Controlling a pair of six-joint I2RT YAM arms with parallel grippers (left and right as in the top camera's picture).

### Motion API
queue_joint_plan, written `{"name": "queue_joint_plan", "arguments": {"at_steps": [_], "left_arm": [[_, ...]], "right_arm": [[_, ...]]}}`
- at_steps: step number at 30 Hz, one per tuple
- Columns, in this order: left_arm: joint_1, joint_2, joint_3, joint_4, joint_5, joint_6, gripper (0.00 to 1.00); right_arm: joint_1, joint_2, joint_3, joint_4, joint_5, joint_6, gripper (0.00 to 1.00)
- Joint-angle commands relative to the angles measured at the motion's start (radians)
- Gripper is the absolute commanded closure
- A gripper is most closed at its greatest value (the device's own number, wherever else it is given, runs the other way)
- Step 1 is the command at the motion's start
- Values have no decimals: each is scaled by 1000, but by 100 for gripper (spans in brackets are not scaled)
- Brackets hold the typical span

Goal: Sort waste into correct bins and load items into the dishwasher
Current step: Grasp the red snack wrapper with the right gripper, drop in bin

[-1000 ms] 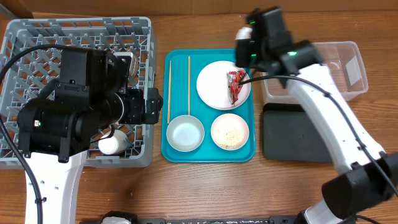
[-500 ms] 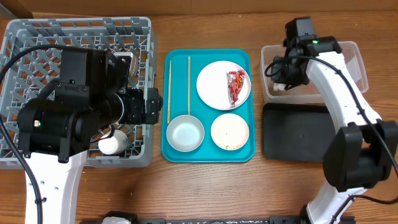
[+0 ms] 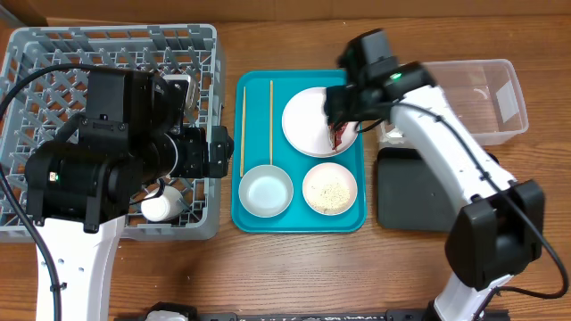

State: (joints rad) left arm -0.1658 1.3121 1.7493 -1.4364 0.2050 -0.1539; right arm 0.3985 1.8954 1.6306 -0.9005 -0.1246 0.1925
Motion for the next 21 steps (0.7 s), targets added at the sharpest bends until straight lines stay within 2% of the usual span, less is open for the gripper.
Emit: {"name": "queue_joint_plan", "arguments": {"at_steps": [1,3,9,10,11,12,14,15,21], "left_arm": [[3,3,13,1,-6,-3,0],[3,3,13,1,-6,-3,0],[3,3,13,1,-6,-3,0],[3,3,13,1,-6,-3,0],[3,3,13,1,-6,-3,0],[3,3,13,1,-6,-3,0],[3,3,13,1,-6,-3,0],[3,3,13,1,-6,-3,0],[3,3,13,1,-6,-3,0]], "right_arm": [[54,57,-53,48,179,111,38],[67,115,-58,79,307,162,38],[65,249,-59,111,309,159,42],[65,262,-59,113,312,157,45],[65,274,-58,114,315,152,55],[65,275,-58,117,315,151,75],[65,269,-46,109,315,140,92],[65,267,-32,95,315,140,96],[57,190,93,-27,315,142,96]]}}
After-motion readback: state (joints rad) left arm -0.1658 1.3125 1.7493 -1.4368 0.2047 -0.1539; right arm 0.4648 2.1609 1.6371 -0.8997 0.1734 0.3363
